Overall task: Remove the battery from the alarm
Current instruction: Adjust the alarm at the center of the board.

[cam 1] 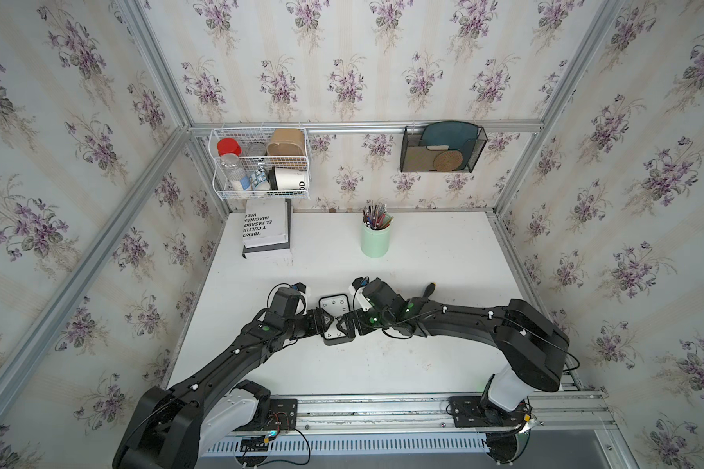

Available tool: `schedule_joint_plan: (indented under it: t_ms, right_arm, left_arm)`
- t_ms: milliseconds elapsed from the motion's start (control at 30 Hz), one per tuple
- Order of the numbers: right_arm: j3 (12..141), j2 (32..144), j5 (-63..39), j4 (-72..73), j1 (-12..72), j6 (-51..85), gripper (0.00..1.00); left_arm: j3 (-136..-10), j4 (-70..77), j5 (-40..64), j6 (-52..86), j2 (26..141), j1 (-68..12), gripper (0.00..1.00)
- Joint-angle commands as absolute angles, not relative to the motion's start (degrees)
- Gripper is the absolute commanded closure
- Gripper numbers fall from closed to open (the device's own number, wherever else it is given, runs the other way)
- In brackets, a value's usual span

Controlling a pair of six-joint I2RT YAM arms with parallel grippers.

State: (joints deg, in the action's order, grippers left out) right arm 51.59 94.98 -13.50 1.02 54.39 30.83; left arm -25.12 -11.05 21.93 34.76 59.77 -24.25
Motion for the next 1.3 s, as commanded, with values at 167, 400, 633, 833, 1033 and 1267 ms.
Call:
schedule_joint_plan:
  t_ms: [167,400,633,833,1033,1267]
  right_arm:
    - [45.22,95.78,-22.51,15.54,51.21,34.84,0.06]
    - [44.14,98.86,-24.36,20.05,50.76,36.80,0.08]
    - [42.59,101.64,-26.76,24.69,50.73,38.88,0.14]
    - [39.63,100.99,-27.87,29.61,50.62,41.72,0.20]
    - [38.66,101.07,-27.72,32.79,50.41,43.56,0.23]
    - [37.82,98.27,-25.53,33.51,49.97,45.37,0.25]
  left_arm:
    - [-24.48,-14.96,17.97,39.73,55.82,-30.89,0.28]
    - [-22.45,-11.42,16.10,42.62,57.98,-33.97,0.31]
    - [-19.84,-1.46,16.58,44.63,62.04,-35.01,0.36]
    - [-19.34,2.31,15.91,44.89,64.58,-35.07,0.48]
    - [-18.51,7.70,16.62,45.75,65.83,-35.16,0.57]
    - [-19.77,7.77,17.10,46.00,64.96,-35.78,0.64]
